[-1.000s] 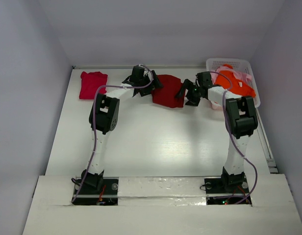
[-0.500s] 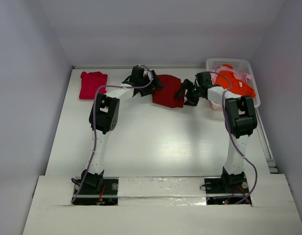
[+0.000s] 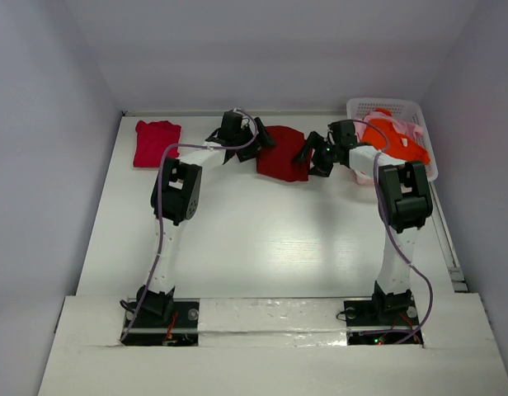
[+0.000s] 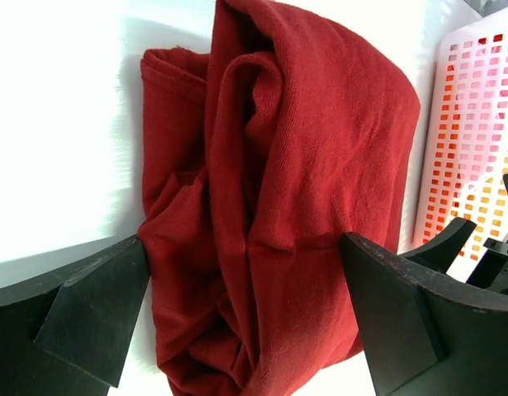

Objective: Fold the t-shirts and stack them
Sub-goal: Fold the tshirt

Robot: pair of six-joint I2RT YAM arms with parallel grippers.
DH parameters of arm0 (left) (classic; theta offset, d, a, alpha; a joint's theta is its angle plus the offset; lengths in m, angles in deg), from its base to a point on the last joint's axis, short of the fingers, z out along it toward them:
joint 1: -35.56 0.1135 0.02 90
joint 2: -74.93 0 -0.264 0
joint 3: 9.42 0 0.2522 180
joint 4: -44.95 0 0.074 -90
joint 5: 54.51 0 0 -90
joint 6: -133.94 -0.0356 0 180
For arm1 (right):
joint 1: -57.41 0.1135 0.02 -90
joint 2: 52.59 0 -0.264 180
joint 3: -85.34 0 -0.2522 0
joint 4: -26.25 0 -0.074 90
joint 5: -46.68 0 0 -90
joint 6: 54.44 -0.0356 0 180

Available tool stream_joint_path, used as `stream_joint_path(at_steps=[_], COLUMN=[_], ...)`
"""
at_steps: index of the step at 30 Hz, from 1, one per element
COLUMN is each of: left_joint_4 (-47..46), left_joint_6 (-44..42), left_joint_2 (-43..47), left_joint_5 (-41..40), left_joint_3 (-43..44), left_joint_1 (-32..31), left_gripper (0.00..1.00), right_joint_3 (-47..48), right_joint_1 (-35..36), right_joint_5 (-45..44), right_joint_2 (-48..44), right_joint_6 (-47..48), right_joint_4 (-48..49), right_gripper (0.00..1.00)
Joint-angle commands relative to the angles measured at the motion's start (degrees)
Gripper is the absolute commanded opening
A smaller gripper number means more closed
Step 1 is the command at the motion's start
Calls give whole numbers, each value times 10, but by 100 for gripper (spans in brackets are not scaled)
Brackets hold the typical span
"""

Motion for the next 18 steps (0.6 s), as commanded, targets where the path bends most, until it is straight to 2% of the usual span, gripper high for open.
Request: stream_joint_path(at_steps=[1,11,18], left_joint_4=[6,37,49], left_joint_6=[0,-16,-13], left_joint_2=[-15,-6,-18], left_joint_5=[5,-34,-38], left_joint_3=[7,16,28], left_joint_1=[1,1,-9], left_gripper=[99,99,99], right_joint_3=[8,10,23], right_joint_1=[1,1,6], right_joint_5=[9,-67,-56], right_joint_2=[6,-14,-3], right_joint_6=[-5,5,-4], right_joint_4=[26,-29,-25], right_gripper=[87,87,87])
